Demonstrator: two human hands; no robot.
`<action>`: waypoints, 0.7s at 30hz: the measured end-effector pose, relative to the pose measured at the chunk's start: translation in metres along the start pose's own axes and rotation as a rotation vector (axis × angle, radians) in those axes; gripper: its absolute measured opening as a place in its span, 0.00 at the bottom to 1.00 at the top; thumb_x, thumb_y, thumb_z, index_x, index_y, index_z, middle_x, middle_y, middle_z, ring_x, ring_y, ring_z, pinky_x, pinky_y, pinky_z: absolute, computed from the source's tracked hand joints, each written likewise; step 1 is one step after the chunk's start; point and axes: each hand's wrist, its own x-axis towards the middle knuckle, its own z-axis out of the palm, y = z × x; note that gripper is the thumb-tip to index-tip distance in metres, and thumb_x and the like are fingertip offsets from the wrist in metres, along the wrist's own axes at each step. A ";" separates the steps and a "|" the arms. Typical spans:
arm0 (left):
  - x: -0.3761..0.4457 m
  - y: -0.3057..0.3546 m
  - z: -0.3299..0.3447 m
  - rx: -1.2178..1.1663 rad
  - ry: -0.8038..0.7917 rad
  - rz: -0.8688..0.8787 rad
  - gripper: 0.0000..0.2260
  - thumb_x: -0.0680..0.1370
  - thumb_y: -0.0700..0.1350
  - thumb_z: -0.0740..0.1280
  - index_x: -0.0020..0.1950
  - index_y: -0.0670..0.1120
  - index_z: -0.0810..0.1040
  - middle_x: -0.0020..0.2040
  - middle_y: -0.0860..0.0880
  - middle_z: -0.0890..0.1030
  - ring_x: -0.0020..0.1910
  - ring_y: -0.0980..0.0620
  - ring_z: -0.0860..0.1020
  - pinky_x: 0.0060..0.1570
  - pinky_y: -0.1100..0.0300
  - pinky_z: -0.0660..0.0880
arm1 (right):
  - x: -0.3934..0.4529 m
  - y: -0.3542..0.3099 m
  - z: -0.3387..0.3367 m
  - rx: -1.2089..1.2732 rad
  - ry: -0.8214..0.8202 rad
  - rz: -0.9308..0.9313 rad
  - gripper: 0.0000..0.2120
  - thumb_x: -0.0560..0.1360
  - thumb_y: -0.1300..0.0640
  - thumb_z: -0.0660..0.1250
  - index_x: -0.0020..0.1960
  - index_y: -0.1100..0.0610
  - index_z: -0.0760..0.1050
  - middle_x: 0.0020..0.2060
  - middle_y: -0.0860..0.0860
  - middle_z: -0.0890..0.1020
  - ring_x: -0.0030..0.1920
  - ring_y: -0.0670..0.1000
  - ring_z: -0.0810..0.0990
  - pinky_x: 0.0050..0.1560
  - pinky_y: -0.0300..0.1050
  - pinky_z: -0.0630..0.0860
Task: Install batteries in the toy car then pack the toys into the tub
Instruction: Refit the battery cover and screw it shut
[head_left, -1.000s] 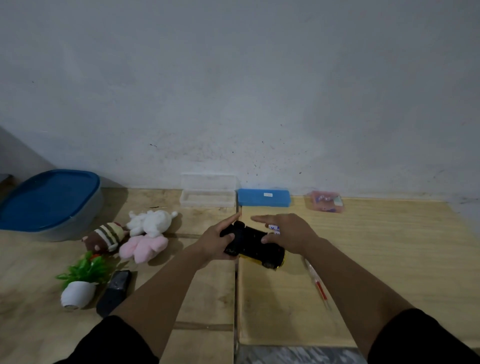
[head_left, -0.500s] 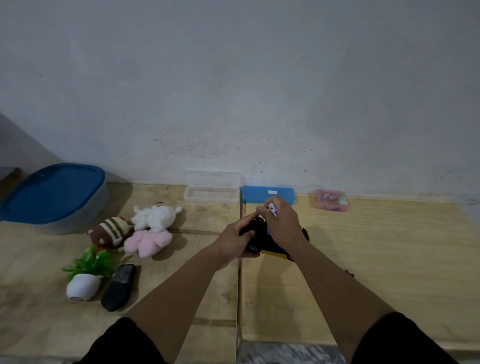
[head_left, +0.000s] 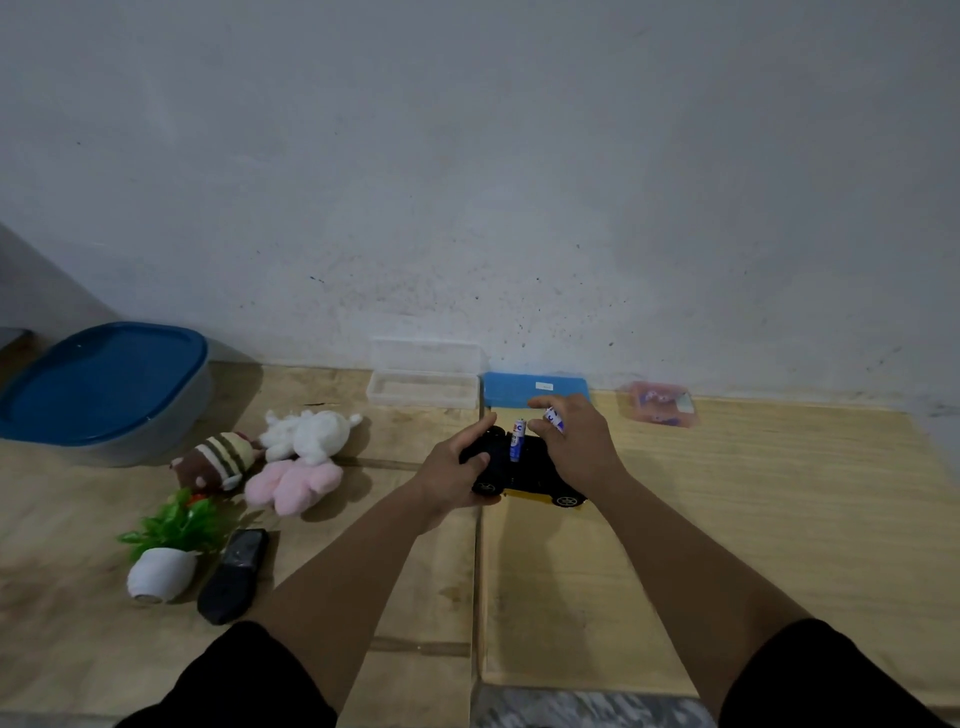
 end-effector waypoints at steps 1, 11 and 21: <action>0.001 0.001 -0.001 -0.006 0.008 0.003 0.23 0.81 0.35 0.57 0.71 0.56 0.67 0.68 0.45 0.68 0.56 0.44 0.75 0.44 0.56 0.81 | 0.000 0.000 -0.001 -0.026 -0.018 -0.008 0.13 0.77 0.56 0.63 0.62 0.54 0.75 0.56 0.56 0.74 0.57 0.53 0.73 0.52 0.35 0.61; 0.004 0.007 -0.007 -0.021 0.038 0.044 0.23 0.81 0.34 0.57 0.70 0.57 0.68 0.67 0.47 0.69 0.59 0.42 0.74 0.46 0.54 0.80 | 0.002 -0.012 0.000 -0.103 -0.103 -0.088 0.12 0.76 0.57 0.64 0.58 0.54 0.79 0.49 0.56 0.76 0.50 0.53 0.74 0.46 0.39 0.64; 0.003 0.000 -0.007 -0.064 0.077 0.049 0.22 0.81 0.34 0.56 0.72 0.53 0.66 0.64 0.48 0.70 0.58 0.43 0.75 0.47 0.53 0.79 | -0.002 -0.013 0.003 -0.266 -0.291 -0.128 0.15 0.77 0.56 0.64 0.63 0.54 0.75 0.44 0.55 0.70 0.50 0.56 0.74 0.46 0.42 0.66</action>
